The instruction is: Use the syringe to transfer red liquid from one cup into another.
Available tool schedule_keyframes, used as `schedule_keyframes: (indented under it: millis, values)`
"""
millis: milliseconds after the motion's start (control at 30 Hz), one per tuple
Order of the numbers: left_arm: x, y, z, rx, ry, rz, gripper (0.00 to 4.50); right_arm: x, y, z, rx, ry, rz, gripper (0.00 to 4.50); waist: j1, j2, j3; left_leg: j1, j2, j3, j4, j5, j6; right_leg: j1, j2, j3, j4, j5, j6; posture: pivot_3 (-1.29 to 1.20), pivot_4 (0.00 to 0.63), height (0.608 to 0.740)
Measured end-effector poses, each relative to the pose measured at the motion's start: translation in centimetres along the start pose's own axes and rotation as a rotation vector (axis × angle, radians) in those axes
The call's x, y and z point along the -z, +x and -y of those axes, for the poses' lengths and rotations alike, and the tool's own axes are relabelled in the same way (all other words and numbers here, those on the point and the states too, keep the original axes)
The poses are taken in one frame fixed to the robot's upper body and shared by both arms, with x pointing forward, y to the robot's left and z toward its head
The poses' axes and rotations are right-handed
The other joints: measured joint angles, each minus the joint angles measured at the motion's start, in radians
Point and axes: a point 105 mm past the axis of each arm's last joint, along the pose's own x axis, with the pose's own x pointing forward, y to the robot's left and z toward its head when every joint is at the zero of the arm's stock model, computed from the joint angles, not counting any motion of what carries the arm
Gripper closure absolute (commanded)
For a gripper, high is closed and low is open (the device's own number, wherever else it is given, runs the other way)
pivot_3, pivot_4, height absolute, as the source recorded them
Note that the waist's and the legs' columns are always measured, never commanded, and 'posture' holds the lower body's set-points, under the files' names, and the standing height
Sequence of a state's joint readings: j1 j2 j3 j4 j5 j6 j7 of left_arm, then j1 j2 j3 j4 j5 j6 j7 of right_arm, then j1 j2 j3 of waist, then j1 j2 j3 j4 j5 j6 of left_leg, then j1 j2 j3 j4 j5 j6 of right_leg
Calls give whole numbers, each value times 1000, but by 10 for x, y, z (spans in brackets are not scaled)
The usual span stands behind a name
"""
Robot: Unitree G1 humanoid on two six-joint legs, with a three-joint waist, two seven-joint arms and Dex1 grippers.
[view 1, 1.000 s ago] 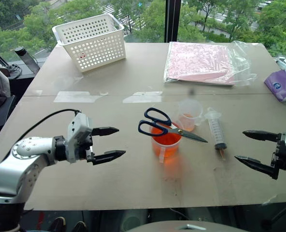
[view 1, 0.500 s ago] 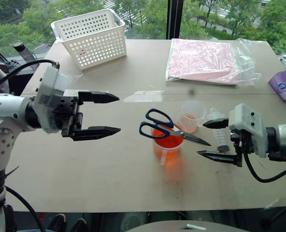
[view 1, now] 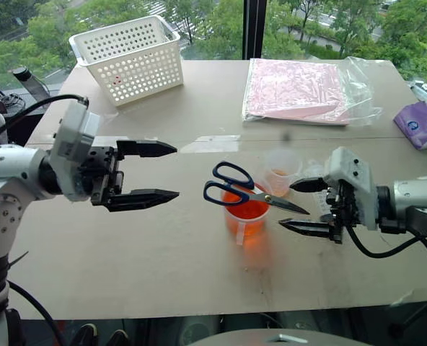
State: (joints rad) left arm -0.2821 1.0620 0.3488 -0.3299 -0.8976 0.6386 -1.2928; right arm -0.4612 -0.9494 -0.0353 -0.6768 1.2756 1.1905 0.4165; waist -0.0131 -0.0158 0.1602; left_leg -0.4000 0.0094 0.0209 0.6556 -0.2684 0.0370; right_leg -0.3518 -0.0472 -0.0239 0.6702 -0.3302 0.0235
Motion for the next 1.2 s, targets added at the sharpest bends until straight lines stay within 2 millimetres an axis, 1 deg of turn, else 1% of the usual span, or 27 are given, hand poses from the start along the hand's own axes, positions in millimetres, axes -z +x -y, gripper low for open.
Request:
schedule_keyframes:
  millis: [33, 133, 200, 333, 400, 567, 600, 633, 667, 700, 767, 800, 833, 900, 1200]
  values:
    - [0, 0, 0, -2, 1, 0, 0, 1, 1, 0, -25, 69, 12, 44, -1, 0, 0, 0, 0, 0, 0, 0, 0, 0, 0, 0, 0, 0, 0, 0, 150, 740]
    - [2, -1, -1, -4, -2, 1, 0, 2, 0, 2, -45, 176, 16, 44, 0, 0, 0, 0, 0, 0, 0, 0, 0, 0, 0, 0, 0, 0, 0, 0, 150, 740]
    - [3, -1, 0, 0, -3, 4, 0, 4, -2, 8, -51, 283, 23, 44, 0, 0, 0, 0, 0, 0, 0, 0, 0, 0, 0, 0, 0, 0, 0, 0, 150, 740]
    - [4, -1, 0, -1, 0, 6, 0, 4, -1, 11, -97, 424, 49, 44, -1, 0, 0, 0, 0, 0, 1, 0, 0, 0, 0, 0, 2, 0, 0, 0, 150, 740]
    - [5, -1, 0, -4, 5, 5, 0, 3, -2, 10, -124, 464, 51, 44, -1, 0, 0, 0, 0, 0, 2, 0, 0, 0, 0, 0, 2, 0, 0, 0, 150, 740]
    - [8, -2, 0, -12, 1, 0, 0, 4, 1, 6, -148, 493, 39, 44, 0, 0, 0, 0, 0, 0, 2, 0, 1, 0, 0, 0, 2, 0, 0, 0, 150, 740]
    - [8, -3, 0, -16, -1, 1, 0, 5, 2, 5, -157, 510, 36, 605, 0, 0, 0, 0, 0, 0, 3, 0, 1, 0, 0, 0, 2, 0, 0, 0, 150, 740]
    - [9, -3, 0, -17, -1, 1, 0, 5, 2, 5, -160, 512, 35, 780, 0, 0, 0, 0, 0, 0, 3, 0, 1, 0, 0, 0, 2, 0, 0, 0, 150, 740]
    - [9, -3, 0, -21, -5, 1, 0, 6, 3, 4, -168, 526, 30, 1315, 0, 0, 0, 0, 0, 0, 3, 0, 1, 0, 0, 0, 2, 0, 0, 0, 150, 740]
    - [10, -4, 0, -22, -5, 2, 0, 6, 4, 4, -169, 530, 30, 1613, 0, 0, 0, 0, 0, 0, 3, 0, 1, 0, 0, 0, 2, 0, 0, 0, 150, 740]
    - [10, -4, 0, -25, -6, 2, 0, 6, 5, 4, -168, 547, 34, 2620, 0, 0, 0, 0, 0, 0, 3, 0, 1, 0, 0, 0, 3, 0, 0, 0, 150, 740]
    - [9, -5, 0, -28, -3, 3, 0, 6, 6, 4, -170, 553, 35, 3024, 0, 0, 0, 0, 0, 0, 3, 0, 1, 0, 0, 0, 3, 0, 0, 0, 150, 740]
    - [8, -6, 0, -31, 0, 4, 0, 7, 7, 4, -167, 557, 32, 3591, 0, 0, 0, 0, 0, 0, 3, 0, 1, 0, 0, 0, 3, 0, 0, 0, 150, 740]
    - [8, -6, -1, -34, 3, 5, 0, 7, 7, 4, -164, 558, 35, 4431, 0, 0, 0, 0, 0, 0, 4, 0, 1, 0, 0, 0, 3, 0, 0, 0, 150, 740]
    - [9, -7, -2, -44, 20, 1, 0, 7, 6, 5, -160, 564, 43, 4431, 0, 0, 0, 0, 0, 0, 4, -1, 2, 0, 0, 0, 4, 0, 0, 0, 150, 740]
